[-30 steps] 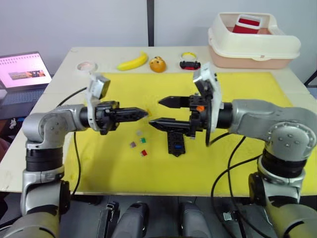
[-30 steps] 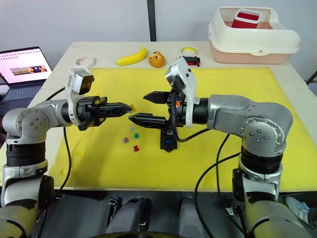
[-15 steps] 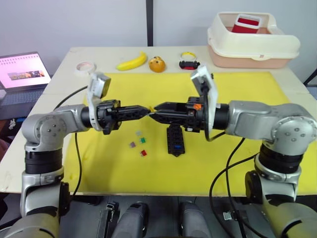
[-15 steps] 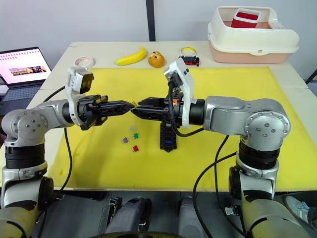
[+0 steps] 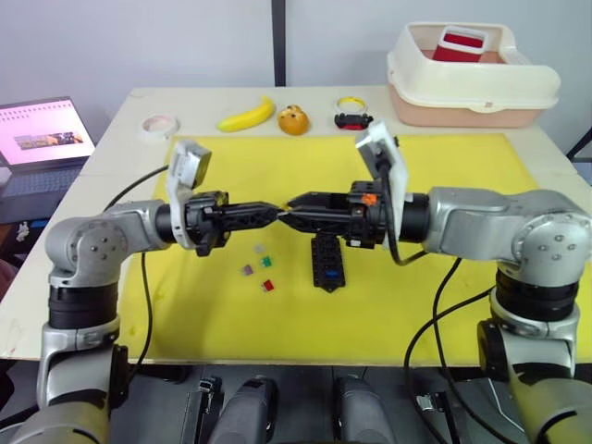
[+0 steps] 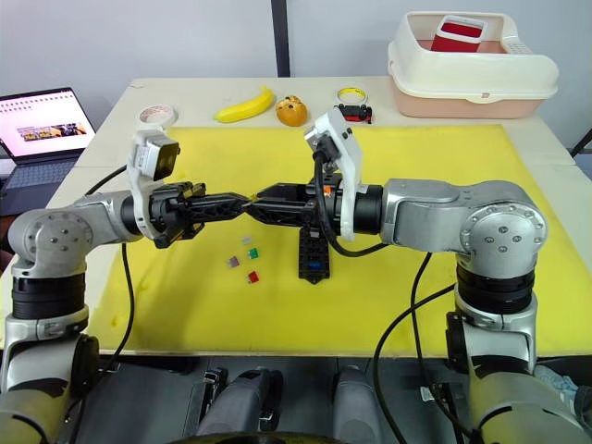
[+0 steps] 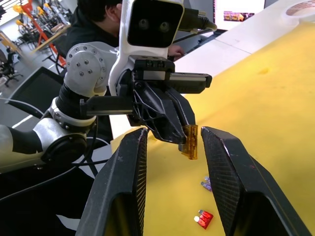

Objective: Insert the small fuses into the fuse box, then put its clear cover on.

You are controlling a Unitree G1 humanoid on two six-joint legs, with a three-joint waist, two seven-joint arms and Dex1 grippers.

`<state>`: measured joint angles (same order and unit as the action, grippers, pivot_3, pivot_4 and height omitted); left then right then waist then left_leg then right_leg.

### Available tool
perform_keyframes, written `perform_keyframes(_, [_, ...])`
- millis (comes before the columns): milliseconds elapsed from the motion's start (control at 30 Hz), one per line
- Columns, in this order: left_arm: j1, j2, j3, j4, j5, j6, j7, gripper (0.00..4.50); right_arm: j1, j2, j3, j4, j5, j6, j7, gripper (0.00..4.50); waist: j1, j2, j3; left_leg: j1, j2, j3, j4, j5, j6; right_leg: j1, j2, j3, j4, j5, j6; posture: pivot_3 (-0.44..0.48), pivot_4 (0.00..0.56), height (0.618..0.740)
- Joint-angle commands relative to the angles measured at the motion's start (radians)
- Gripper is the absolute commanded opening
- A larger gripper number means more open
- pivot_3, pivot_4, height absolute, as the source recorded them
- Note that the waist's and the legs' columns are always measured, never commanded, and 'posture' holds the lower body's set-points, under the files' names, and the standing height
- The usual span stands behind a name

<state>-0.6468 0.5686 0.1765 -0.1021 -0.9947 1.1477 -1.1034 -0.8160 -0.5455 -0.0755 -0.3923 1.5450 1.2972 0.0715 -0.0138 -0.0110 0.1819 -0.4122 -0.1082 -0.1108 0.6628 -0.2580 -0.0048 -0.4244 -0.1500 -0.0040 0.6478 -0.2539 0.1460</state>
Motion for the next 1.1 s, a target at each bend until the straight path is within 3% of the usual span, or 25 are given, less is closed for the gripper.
perform_keyframes(33, [-0.012, 0.013, 0.028, -0.03, -0.038, -0.011, 0.016, 0.0, -0.01, -0.022, 0.008, -0.004, 0.034, -0.034, 0.003, 1.84, 0.0, 0.0, 0.0, 0.0, 0.0, 0.0, 0.0, 0.0, 0.0, 0.0, 0.0, 0.0, 0.0, 0.0, 0.0, 0.0, 0.15, 0.74])
perform_keyframes(733, [-0.005, 0.021, 0.03, -0.03, -0.087, -0.02, 0.061, 0.0, -0.007, -0.078, 0.06, 0.005, 0.073, -0.104, 0.017, 1.84, 0.0, 0.0, 0.0, 0.0, 0.0, 0.0, 0.0, -0.002, 0.004, 0.0, 0.0, 0.0, -0.001, 0.0, 0.0, 0.0, 0.15, 0.74])
perform_keyframes(867, [0.003, 0.025, 0.028, -0.033, -0.092, -0.023, 0.066, 0.0, -0.011, -0.08, 0.063, 0.006, 0.071, -0.106, 0.026, 0.15, 0.0, 0.0, 0.0, 0.0, 0.0, 0.0, 0.0, -0.002, 0.004, 0.0, 0.0, 0.0, -0.001, 0.0, 0.0, 0.0, 0.15, 0.74])
perform_keyframes(1100, [0.01, 0.035, 0.014, -0.037, -0.087, -0.033, 0.066, 0.0, -0.016, -0.088, 0.069, 0.002, 0.068, -0.107, 0.038, 0.07, 0.001, 0.0, 0.0, 0.0, 0.0, 0.0, 0.0, -0.002, 0.004, 0.0, 0.0, 0.0, -0.001, 0.0, 0.0, 0.0, 0.15, 0.74])
